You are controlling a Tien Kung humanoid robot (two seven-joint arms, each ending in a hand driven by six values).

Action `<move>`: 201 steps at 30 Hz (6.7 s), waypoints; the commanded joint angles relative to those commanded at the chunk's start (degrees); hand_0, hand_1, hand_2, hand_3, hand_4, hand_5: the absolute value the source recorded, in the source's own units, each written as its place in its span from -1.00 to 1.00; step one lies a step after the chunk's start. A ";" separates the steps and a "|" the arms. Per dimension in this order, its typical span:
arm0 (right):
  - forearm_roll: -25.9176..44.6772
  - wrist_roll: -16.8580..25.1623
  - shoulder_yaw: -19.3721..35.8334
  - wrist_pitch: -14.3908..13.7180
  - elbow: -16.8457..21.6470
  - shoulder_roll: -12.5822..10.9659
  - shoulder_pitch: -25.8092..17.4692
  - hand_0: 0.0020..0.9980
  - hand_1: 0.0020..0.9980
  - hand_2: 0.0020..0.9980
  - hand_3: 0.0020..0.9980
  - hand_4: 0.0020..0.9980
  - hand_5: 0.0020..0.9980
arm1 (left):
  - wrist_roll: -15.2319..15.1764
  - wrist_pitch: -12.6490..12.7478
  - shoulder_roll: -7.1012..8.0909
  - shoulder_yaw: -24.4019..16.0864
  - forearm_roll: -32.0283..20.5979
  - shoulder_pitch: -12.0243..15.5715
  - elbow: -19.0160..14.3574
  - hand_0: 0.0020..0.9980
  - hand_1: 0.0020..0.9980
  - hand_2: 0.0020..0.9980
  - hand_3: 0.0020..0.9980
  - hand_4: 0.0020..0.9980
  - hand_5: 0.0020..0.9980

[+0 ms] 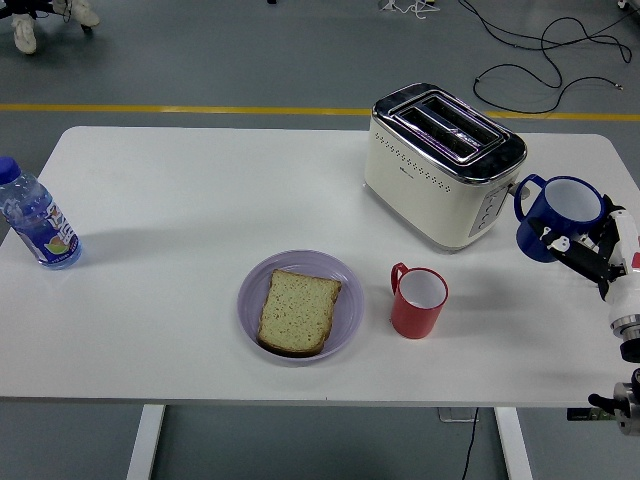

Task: Pick up the cup,pour liquid into bread,place the cup on the desk

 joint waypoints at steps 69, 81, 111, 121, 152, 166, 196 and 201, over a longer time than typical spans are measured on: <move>7.04 17.65 -10.72 -0.21 -29.66 10.00 3.33 -0.29 -0.38 -0.04 0.00 0.21 -0.93 | 0.24 -0.01 -0.51 1.72 -1.17 -0.80 0.00 0.32 0.41 0.45 0.24 -0.27 0.86; 5.44 16.28 -10.57 0.66 -30.02 10.21 3.36 -0.30 -0.31 0.02 0.02 0.24 -0.93 | 0.32 -0.06 -0.36 1.24 -0.39 -0.78 0.00 0.32 0.41 0.45 0.23 -0.27 0.85; 2.18 14.33 -8.90 2.14 -28.62 9.72 2.55 0.22 0.15 0.53 0.74 0.74 -0.79 | 0.31 -0.07 -0.35 1.34 -0.59 -1.07 0.00 0.31 0.41 0.45 0.23 -0.27 0.85; 0.88 13.50 -8.66 3.18 -28.89 9.55 2.27 0.33 0.25 0.63 0.80 0.76 -0.81 | 0.31 -0.03 -0.53 1.58 -0.71 -0.83 0.00 0.31 0.41 0.45 0.23 -0.27 0.84; -4.01 10.19 -5.85 5.32 -25.07 9.11 0.85 0.74 0.63 0.93 1.00 0.88 -1.00 | 0.35 -0.26 -0.41 2.94 -1.00 -0.27 0.00 0.31 0.41 0.45 0.23 -0.27 0.85; -6.89 7.32 -2.66 6.29 -17.61 8.27 -0.04 0.77 0.68 0.96 1.00 0.87 -1.00 | 0.29 -0.21 -0.45 2.52 -0.97 -0.50 0.00 0.31 0.41 0.45 0.23 -0.27 0.85; -3.69 4.04 16.58 5.44 6.85 6.15 -8.65 0.79 0.70 0.90 0.96 0.88 -0.78 | 0.43 -0.25 -0.24 1.98 0.51 -0.26 0.00 0.32 0.41 0.45 0.24 -0.28 0.85; 2.98 2.60 20.18 8.01 9.58 6.46 -9.65 0.73 0.62 0.83 0.80 0.78 -0.58 | 0.41 -0.24 -0.23 2.08 0.41 -0.49 0.00 0.32 0.41 0.45 0.23 -0.27 0.85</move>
